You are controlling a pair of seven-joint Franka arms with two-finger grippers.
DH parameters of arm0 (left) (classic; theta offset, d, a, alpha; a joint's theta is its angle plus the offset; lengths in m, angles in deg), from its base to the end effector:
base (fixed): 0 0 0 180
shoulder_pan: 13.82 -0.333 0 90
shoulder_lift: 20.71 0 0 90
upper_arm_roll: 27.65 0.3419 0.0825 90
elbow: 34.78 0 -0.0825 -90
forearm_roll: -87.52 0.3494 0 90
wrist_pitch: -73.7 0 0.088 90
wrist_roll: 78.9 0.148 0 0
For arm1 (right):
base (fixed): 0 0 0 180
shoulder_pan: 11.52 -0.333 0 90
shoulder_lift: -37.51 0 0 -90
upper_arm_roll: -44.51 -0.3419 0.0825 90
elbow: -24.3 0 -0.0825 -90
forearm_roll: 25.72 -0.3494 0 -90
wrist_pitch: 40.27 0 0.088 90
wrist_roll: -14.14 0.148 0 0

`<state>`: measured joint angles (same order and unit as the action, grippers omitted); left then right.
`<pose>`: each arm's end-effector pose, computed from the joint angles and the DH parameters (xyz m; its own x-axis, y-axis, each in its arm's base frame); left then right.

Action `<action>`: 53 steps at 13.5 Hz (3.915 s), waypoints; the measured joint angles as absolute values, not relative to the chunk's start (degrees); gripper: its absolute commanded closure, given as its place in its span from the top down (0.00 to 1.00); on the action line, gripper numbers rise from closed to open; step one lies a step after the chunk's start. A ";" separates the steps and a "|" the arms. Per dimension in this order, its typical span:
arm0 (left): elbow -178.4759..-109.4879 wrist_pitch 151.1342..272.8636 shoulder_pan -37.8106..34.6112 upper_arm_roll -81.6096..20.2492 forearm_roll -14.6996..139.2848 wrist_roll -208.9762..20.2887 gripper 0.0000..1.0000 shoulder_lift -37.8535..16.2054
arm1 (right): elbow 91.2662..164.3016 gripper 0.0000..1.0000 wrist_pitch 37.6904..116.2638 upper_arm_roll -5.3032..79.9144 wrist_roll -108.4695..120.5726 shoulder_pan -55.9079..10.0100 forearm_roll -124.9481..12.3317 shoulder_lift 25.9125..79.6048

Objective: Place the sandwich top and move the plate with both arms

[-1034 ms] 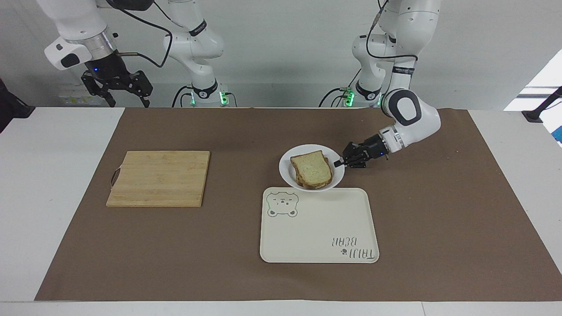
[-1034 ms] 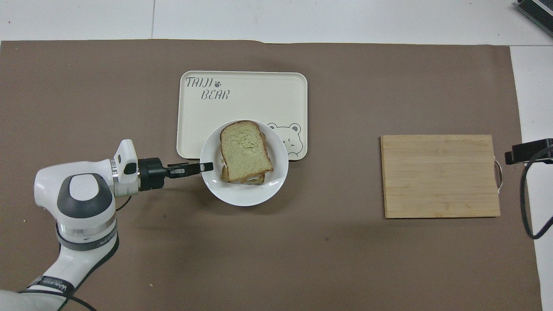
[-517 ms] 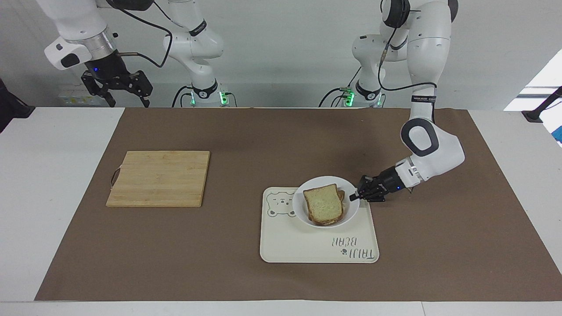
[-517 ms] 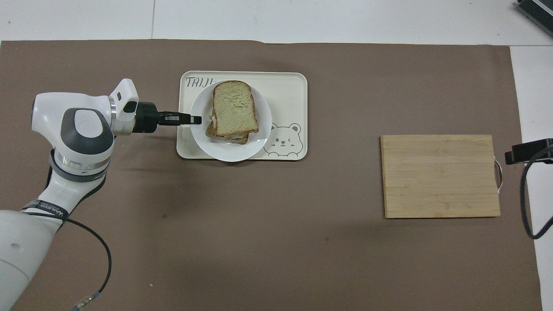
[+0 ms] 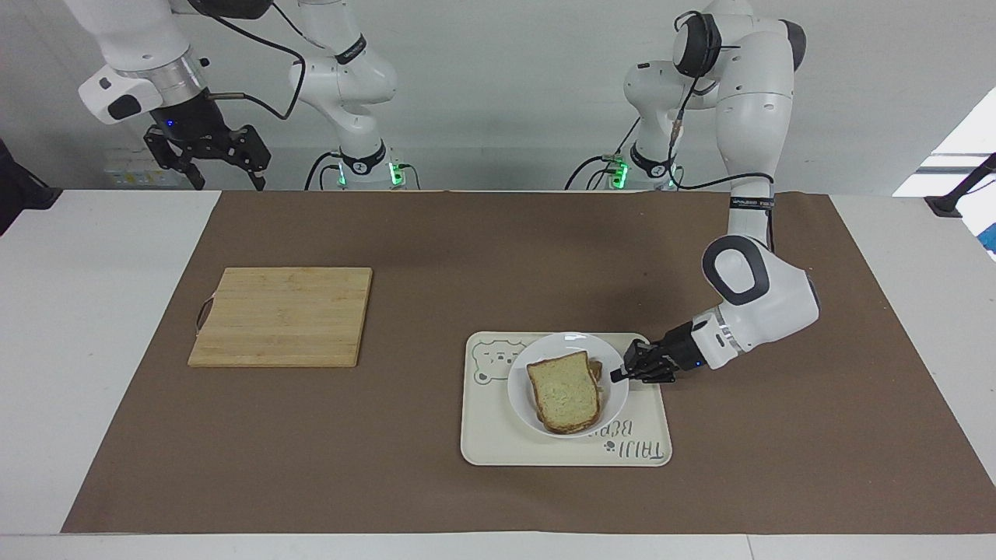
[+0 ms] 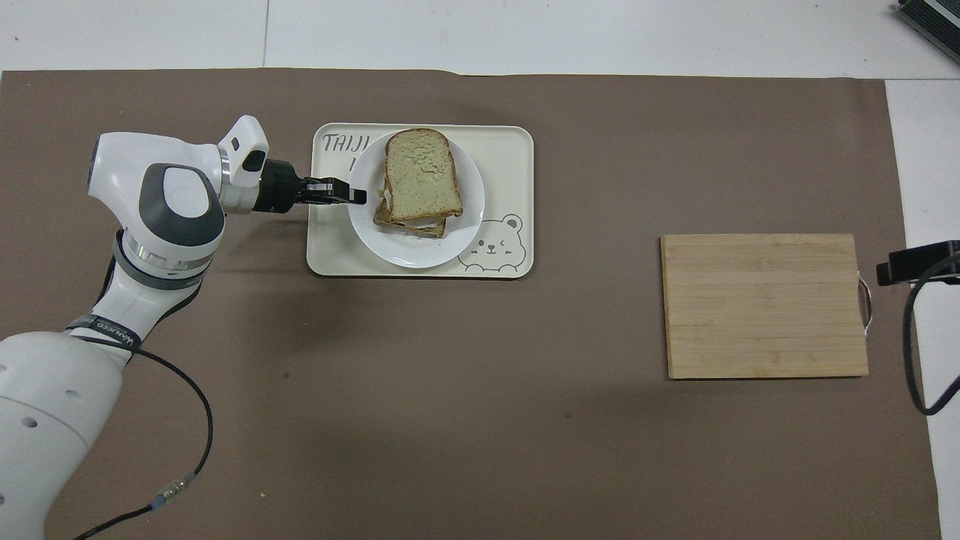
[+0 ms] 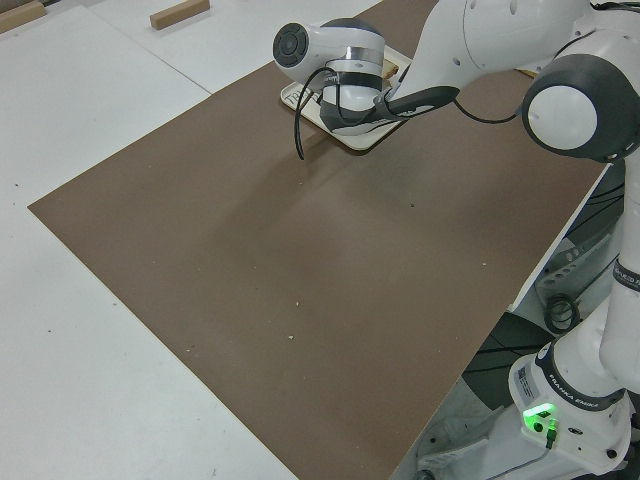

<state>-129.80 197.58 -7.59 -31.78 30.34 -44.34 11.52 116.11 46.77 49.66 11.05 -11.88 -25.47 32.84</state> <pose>0.6594 -0.1769 0.3096 0.9834 -0.0827 0.1617 -0.1753 -0.6646 0.7263 0.4852 -0.0434 0.6320 0.9996 -0.0296 -0.0019 -0.0296 -0.9996 -0.0031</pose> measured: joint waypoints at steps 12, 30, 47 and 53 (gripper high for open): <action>-128.25 197.50 -6.57 -30.51 40.57 -50.34 1.00 10.88 | 116.11 1.00 46.77 49.66 11.05 -11.88 -25.47 32.84; -124.12 166.60 -7.32 -25.86 86.71 -61.29 1.00 -21.48 | 116.11 1.00 46.77 49.66 11.05 -11.88 -25.47 32.84; -113.06 151.60 -9.10 -22.89 86.02 -65.21 1.00 -22.40 | 116.11 1.00 46.77 49.66 11.05 -11.88 -25.47 32.84; -113.14 151.36 -9.10 -22.88 86.02 -65.44 1.00 -22.40 | 116.11 1.00 46.77 49.66 11.05 -11.88 -25.47 32.84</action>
<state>-113.14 151.36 -9.10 -22.88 86.02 -65.44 -22.40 116.11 46.77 49.66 11.05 -11.88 -25.47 32.84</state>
